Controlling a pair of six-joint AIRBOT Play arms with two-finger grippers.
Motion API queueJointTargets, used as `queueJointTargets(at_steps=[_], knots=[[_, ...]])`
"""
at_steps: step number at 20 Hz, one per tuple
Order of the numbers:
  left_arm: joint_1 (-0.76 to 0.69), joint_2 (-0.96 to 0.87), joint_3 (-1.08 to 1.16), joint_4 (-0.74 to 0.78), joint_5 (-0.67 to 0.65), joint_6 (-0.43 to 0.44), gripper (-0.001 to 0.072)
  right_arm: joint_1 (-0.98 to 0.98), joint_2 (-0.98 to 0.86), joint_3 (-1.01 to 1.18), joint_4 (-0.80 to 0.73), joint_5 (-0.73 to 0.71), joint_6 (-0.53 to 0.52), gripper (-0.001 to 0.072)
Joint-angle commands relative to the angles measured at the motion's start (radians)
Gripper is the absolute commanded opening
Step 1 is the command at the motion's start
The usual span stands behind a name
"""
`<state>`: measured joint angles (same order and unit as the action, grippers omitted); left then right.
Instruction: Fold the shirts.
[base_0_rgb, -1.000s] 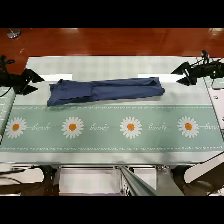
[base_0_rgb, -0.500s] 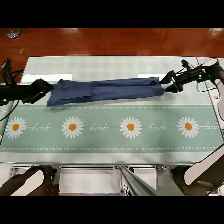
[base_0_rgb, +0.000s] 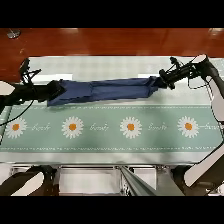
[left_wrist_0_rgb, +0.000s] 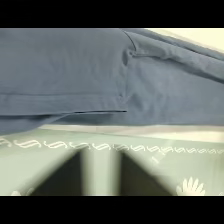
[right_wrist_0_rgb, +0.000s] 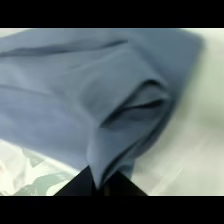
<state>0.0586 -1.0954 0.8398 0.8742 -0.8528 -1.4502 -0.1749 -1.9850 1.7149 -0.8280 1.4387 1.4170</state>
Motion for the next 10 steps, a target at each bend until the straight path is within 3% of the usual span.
queueJointTargets(at_steps=[1, 3, 10], knots=[[-0.036, -0.005, 0.0, -0.039, 0.004, 0.061, 0.0032, -0.004, 0.113, -0.001, -0.136, 0.002, -0.008, 0.0025], [-0.075, -0.005, 0.004, -0.098, 0.012, 0.123, 0.0032, -0.018, 0.244, -0.064, -0.187, -0.008, -0.031, 0.0025], [-0.428, -0.181, 0.16, -0.098, 0.13, 0.122, 0.0031, -0.042, 0.839, -0.48, -0.296, -0.035, -0.085, 0.0025]])
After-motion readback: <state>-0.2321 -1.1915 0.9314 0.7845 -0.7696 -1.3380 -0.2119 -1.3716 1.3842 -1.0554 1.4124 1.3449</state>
